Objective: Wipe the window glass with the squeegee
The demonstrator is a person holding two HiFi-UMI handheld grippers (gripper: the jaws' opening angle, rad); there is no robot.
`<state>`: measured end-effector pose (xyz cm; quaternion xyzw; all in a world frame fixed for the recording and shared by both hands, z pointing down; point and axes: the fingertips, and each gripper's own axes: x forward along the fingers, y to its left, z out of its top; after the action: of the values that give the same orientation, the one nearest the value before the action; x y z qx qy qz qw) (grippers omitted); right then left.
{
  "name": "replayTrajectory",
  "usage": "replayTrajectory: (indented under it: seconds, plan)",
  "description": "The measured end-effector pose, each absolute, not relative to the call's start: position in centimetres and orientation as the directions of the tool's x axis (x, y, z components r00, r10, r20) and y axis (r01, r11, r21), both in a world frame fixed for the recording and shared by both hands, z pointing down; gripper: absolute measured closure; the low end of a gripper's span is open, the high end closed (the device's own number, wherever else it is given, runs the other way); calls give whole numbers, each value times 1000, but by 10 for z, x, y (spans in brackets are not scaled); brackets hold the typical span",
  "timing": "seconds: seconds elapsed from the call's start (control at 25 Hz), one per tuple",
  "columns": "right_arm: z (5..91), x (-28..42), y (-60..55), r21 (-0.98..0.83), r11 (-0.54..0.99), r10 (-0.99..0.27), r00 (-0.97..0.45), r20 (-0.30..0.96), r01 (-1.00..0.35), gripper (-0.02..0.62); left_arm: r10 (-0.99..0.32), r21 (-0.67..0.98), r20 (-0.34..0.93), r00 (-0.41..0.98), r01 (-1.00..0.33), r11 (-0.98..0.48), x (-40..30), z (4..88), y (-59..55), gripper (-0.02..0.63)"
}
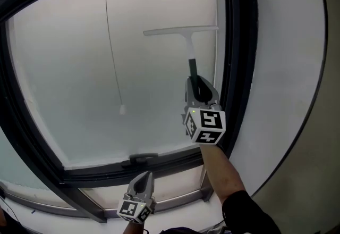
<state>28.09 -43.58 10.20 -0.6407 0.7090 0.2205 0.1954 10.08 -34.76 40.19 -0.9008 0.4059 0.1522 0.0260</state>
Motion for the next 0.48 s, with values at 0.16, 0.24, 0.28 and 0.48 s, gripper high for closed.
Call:
replayTrajectory:
  seconds: [0.16,0.24,0.28,0.48]
  plan:
    - [106,281,-443,28,93,-820,-92,-566,-995,500,-741,85,-255,621,-749,-657,98,416,-345,607]
    - [111,280,-445,3,117,-819,-98,-566,-993,500,-749,75,-245,616,-758,-648,95,419,-344,607]
    - [113,280,-445,-9,128,-819,-101,-565,-992,500,-751,66,-243,615,-761,-645,93,420,-344,607]
    - [122,283,-445,-23,135,-824,-99,-558,-991,500,-746,70,-246,619,-756,-651,94,413,-341,607]
